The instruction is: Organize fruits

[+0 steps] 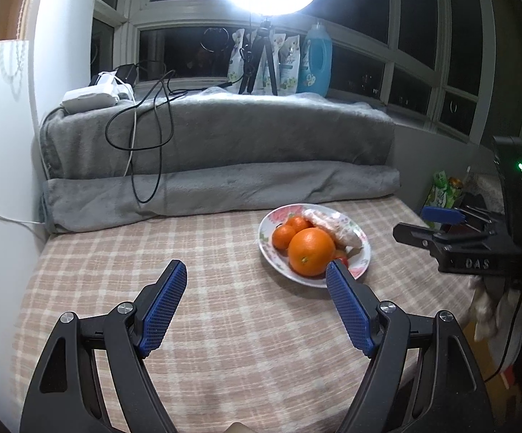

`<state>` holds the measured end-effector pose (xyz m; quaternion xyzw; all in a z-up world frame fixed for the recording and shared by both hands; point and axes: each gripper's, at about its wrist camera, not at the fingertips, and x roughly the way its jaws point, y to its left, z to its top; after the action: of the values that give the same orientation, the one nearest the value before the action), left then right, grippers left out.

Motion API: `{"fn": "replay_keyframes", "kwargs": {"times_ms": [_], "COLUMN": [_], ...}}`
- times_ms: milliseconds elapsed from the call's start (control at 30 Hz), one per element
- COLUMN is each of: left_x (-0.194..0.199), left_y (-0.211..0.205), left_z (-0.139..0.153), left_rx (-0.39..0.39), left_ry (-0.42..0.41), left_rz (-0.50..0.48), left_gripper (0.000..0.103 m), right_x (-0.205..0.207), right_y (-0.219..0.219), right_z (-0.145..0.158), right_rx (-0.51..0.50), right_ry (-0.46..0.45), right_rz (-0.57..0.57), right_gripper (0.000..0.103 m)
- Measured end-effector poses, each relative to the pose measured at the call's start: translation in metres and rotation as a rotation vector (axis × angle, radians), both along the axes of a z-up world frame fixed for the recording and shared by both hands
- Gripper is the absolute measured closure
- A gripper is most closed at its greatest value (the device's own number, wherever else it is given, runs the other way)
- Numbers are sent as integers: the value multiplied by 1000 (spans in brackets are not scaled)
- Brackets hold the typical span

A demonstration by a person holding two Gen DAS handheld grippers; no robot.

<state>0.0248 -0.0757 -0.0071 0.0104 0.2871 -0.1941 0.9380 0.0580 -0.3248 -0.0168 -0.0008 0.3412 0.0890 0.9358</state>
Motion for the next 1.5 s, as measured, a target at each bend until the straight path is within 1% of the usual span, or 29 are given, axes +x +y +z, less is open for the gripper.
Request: {"fn": "replay_keyframes", "kwargs": {"times_ms": [133, 200, 233, 300, 467, 533, 633, 700, 867, 1500], "left_x": [-5, -7, -8, -11, -13, -13, -14, -13, -10, -6], "left_y": [-7, -10, -11, -12, -9, -9, -11, -10, -5, -3], "left_z": [4, 5, 7, 9, 13, 14, 13, 12, 10, 5], "left_rx": [2, 9, 11, 8, -19, -15, 13, 20, -1, 14], "left_ry": [-13, -22, -28, -43, -71, -74, -79, -79, -69, -47], "left_rz": [0, 4, 10, 24, 81, 96, 112, 128, 129, 146], "left_gripper": [23, 23, 22, 19, 19, 15, 15, 15, 15, 15], "right_x": [-14, -19, -22, -29, -42, -47, -51, -52, -50, -52], "right_y": [-5, -8, -10, -12, -13, -14, -14, -14, -12, -10], "right_z": [8, 11, 12, 16, 23, 25, 28, 29, 27, 29], "right_rx": [7, 21, 27, 30, 8, 14, 11, 10, 9, 20], "right_ry": [-54, -70, -81, -109, -171, -193, -215, -223, -218, -232], "right_rz": [-53, -83, -99, -128, -199, -220, -234, -234, -231, -240], "right_gripper": [9, 3, 3, 2, 1, 0, 0, 0, 0, 0]}}
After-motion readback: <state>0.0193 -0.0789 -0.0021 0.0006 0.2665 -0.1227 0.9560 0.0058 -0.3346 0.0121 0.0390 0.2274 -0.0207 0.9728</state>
